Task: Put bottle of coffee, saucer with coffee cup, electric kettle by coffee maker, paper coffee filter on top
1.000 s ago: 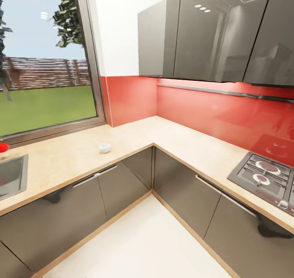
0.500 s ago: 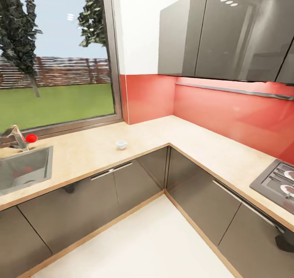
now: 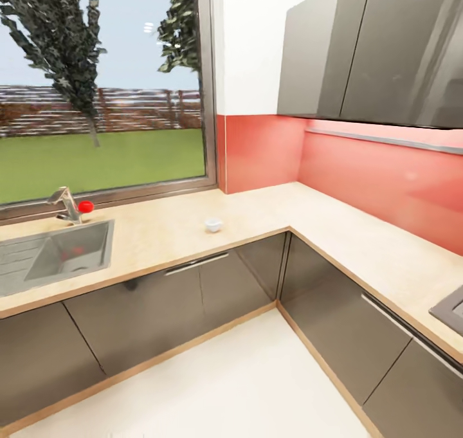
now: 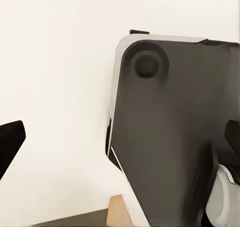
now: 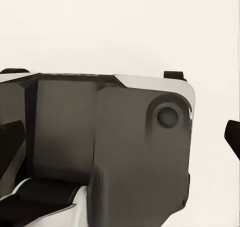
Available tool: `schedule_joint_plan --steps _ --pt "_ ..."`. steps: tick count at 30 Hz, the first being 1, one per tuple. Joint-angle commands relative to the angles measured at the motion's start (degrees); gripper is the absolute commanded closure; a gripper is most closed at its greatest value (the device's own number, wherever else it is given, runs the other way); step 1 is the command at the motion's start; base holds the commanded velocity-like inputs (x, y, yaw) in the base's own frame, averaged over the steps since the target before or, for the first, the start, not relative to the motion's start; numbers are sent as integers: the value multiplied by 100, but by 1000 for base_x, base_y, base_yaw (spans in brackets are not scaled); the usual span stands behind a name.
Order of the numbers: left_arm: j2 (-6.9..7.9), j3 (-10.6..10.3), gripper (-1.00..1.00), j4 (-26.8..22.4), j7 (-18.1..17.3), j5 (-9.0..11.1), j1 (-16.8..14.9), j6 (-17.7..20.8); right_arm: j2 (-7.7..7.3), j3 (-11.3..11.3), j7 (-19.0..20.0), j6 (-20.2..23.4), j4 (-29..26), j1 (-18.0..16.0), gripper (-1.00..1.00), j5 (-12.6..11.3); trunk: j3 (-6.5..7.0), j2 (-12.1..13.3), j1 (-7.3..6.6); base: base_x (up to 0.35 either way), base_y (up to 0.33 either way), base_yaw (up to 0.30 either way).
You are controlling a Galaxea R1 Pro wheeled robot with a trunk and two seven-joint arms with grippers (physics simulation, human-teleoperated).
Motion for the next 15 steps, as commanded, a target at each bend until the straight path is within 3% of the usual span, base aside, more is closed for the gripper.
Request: schedule_joint_plan --steps 1,15 --pt "0 46 -100 9 8 -60 -7 -24 1 -50 30 1 -6 -2 -100 59 -16 -12 3 0 -259 267" --pt "9 54 -100 9 8 -51 -7 -24 1 -41 30 1 0 -2 -100 57 -43 -12 3 0 -273 273"
